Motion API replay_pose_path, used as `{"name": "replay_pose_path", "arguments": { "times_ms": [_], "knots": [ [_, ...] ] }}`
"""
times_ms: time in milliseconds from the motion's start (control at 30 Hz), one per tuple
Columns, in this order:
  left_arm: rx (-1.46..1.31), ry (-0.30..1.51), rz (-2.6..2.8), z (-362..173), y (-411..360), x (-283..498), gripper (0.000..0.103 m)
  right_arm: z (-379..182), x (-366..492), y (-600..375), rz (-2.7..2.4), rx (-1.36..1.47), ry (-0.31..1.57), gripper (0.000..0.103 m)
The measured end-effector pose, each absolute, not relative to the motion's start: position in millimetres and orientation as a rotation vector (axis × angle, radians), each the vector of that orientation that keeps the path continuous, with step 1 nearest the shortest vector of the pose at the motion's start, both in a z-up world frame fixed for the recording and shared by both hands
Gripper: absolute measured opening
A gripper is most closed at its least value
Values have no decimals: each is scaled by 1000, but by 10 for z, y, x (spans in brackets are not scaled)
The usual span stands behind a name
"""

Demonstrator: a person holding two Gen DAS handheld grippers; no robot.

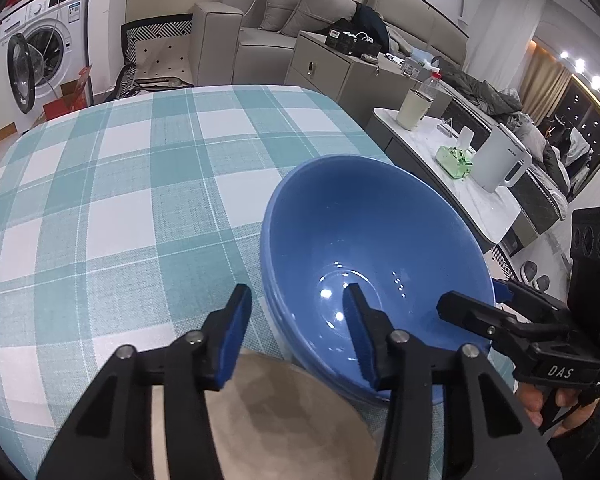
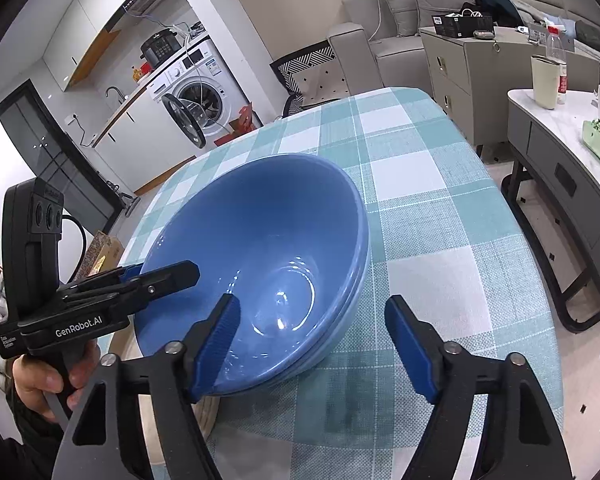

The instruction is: Organize plates and bowls

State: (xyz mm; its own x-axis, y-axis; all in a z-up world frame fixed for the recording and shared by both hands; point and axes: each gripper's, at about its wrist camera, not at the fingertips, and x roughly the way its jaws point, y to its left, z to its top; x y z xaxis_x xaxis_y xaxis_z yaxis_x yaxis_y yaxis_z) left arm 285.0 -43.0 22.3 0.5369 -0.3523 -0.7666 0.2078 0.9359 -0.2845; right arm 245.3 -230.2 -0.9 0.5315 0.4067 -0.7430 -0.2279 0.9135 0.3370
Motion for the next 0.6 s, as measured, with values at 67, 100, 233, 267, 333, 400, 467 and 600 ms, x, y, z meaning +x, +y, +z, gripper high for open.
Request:
{"name": "replay_pose_path", "arguments": {
  "times_ms": [67, 100, 233, 267, 333, 400, 467, 600],
  "knots": [
    [-167, 945, -341, 234, -443, 2843, 39, -10, 2445, -2295, 379, 205, 938, 71],
    [-166, 945, -342, 237, -452, 2841, 38, -10, 2442, -2290, 377, 204, 938, 68],
    [-159, 946, -331, 240, -463, 2836, 35, -14, 2427, -2283, 370, 200, 940, 61],
    [-161, 946, -329, 239, -462, 2837, 34, -12, 2422, -2284, 371, 204, 938, 59],
    [-159, 946, -322, 240, -463, 2831, 33, -1, 2410, -2277, 371, 201, 933, 56],
    [-151, 947, -317, 241, -473, 2825, 32, 14, 2408, -2252, 367, 187, 929, 54],
    [-145, 946, -314, 242, -481, 2817, 32, 22, 2398, -2229, 357, 168, 925, 54],
    [-139, 946, -307, 246, -490, 2805, 31, 33, 2385, -2207, 342, 151, 919, 53]
  ]
}}
